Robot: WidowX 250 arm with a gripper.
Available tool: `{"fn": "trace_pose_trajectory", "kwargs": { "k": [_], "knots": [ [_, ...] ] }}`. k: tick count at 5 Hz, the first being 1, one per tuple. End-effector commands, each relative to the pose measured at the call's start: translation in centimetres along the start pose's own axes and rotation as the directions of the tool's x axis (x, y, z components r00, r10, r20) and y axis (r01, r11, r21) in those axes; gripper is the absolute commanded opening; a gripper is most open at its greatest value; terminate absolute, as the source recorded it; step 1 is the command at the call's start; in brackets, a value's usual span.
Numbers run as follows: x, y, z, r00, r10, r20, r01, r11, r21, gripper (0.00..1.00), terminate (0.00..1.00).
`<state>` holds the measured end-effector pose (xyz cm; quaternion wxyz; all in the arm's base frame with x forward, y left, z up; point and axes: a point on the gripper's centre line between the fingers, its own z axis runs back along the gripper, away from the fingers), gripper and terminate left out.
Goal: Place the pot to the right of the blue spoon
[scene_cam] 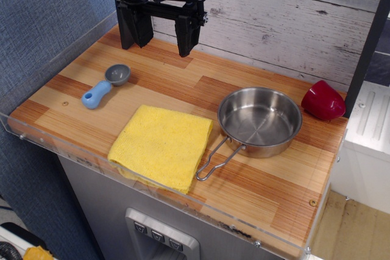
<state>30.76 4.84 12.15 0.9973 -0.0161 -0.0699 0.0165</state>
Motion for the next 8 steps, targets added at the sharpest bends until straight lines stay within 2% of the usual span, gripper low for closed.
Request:
{"fn": "trace_pose_trajectory", "kwargs": {
  "k": [1, 2, 3, 4, 5, 7, 8],
  "knots": [
    [0.0, 0.0, 0.0, 1.000, 0.000, 0.000, 0.000, 1.000, 0.000, 1.00, 0.00],
    [0.4, -0.3, -0.7, 1.000, 0.005, -0.015, -0.005, 1.000, -0.004, 1.00, 0.00],
    [1.0, -1.9, -2.1, 0.999, -0.004, -0.051, 0.005, 1.000, 0.019, 1.00, 0.00],
    [1.6, -4.3, -3.2, 0.998, -0.033, -0.049, 0.034, 0.999, 0.031, 1.00, 0.00],
    [2.1, -5.9, -4.2, 0.995, -0.095, -0.007, 0.095, 0.995, 0.027, 1.00, 0.00],
    [2.1, -4.6, -5.5, 0.986, -0.167, 0.015, 0.167, 0.986, 0.012, 1.00, 0.00],
    [1.7, -3.9, -6.4, 0.989, -0.150, -0.013, 0.150, 0.989, 0.010, 1.00, 0.00]
  ]
}}
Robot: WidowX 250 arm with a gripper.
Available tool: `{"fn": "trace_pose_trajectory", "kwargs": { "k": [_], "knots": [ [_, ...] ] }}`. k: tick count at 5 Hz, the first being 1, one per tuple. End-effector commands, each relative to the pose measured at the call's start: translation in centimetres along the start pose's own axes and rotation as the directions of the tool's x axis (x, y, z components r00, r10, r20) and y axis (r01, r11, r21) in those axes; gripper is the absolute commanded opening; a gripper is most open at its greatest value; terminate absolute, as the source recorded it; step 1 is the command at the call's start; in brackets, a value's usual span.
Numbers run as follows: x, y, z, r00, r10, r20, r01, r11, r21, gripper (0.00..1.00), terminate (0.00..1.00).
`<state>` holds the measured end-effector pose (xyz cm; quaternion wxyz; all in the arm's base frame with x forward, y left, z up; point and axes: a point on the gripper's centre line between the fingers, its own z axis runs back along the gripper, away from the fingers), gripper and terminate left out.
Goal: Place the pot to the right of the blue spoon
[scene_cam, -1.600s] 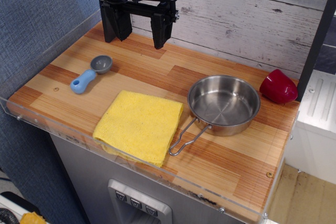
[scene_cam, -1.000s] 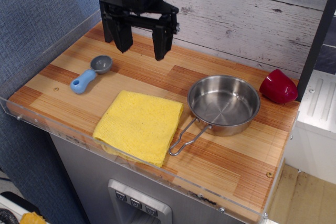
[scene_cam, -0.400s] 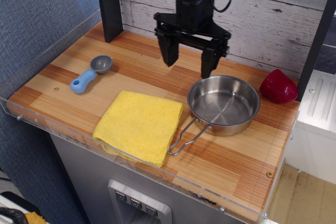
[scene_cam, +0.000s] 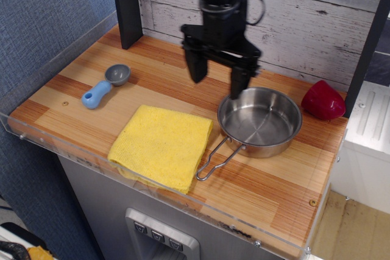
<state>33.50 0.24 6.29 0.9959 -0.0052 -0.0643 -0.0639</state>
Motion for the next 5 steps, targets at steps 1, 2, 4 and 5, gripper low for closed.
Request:
{"fn": "trace_pose_trajectory", "kwargs": {
  "k": [1, 2, 4, 5],
  "knots": [
    [-0.5, 0.4, -1.2, 0.999, 0.010, -0.039, -0.010, 1.000, 0.010, 1.00, 0.00],
    [-0.7, 0.2, -2.2, 0.998, 0.009, -0.065, -0.008, 1.000, 0.012, 1.00, 0.00],
    [-0.9, 0.2, -3.6, 0.995, 0.022, -0.096, -0.019, 0.999, 0.028, 1.00, 0.00],
    [-0.9, 0.1, -3.6, 0.996, 0.028, -0.088, -0.023, 0.998, 0.057, 0.00, 0.00]
  ]
}}
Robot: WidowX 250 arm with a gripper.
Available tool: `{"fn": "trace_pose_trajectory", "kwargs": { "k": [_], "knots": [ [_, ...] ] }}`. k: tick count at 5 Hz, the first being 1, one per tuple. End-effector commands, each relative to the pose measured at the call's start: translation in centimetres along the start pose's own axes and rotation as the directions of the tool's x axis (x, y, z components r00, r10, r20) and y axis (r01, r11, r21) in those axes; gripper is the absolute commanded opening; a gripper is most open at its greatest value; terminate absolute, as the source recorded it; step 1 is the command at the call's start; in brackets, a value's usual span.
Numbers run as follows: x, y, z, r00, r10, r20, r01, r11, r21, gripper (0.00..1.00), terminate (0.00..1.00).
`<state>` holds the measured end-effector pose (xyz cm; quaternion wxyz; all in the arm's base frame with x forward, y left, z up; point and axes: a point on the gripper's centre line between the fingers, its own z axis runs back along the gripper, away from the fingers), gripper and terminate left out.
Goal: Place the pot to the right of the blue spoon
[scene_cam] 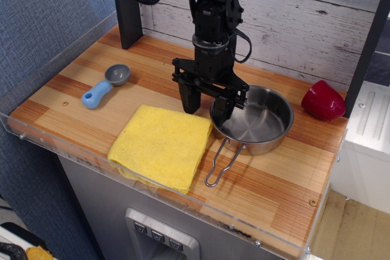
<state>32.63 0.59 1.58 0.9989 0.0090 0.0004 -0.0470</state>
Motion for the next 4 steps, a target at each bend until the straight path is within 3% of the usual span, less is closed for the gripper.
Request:
{"fn": "trace_pose_trajectory", "kwargs": {
  "k": [1, 3, 4],
  "knots": [
    [0.4, -0.2, 1.1, 0.999, 0.003, 0.048, -0.005, 0.999, 0.045, 0.00, 0.00],
    [0.6, -2.0, 2.1, 0.995, 0.039, 0.092, -0.040, 0.999, 0.015, 0.00, 0.00],
    [0.4, -3.7, 2.8, 0.992, 0.060, 0.108, -0.054, 0.997, -0.053, 0.00, 0.00]
  ]
}}
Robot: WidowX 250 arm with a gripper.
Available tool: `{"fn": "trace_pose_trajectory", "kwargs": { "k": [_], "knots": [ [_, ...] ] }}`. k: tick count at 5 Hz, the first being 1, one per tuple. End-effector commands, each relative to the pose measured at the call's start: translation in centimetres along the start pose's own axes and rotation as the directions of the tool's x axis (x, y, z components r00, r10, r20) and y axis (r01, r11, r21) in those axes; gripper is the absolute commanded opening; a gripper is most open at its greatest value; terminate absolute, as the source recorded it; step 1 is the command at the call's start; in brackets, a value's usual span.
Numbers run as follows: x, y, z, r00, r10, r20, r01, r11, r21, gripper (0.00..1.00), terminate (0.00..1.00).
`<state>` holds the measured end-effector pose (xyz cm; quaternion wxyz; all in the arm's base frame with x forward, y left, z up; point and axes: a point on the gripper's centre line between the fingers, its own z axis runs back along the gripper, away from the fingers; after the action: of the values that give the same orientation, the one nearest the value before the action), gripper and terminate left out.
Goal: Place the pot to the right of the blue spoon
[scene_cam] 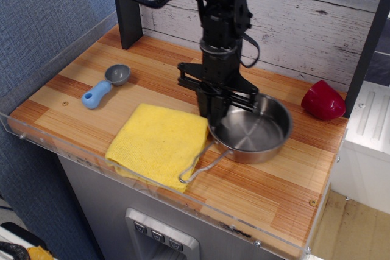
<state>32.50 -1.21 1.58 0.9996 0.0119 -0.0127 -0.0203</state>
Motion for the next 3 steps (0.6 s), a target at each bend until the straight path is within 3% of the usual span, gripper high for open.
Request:
{"fn": "trace_pose_trajectory", "kwargs": {
  "k": [1, 2, 3],
  "knots": [
    [0.6, -3.7, 5.0, 0.993, -0.003, 0.120, 0.017, 0.993, -0.117, 0.00, 0.00],
    [0.9, -3.7, 7.8, 0.987, 0.005, 0.163, 0.016, 0.991, -0.130, 0.00, 0.00],
    [1.2, -0.9, 9.4, 0.984, 0.056, 0.171, -0.037, 0.993, -0.114, 0.00, 0.00]
  ]
}}
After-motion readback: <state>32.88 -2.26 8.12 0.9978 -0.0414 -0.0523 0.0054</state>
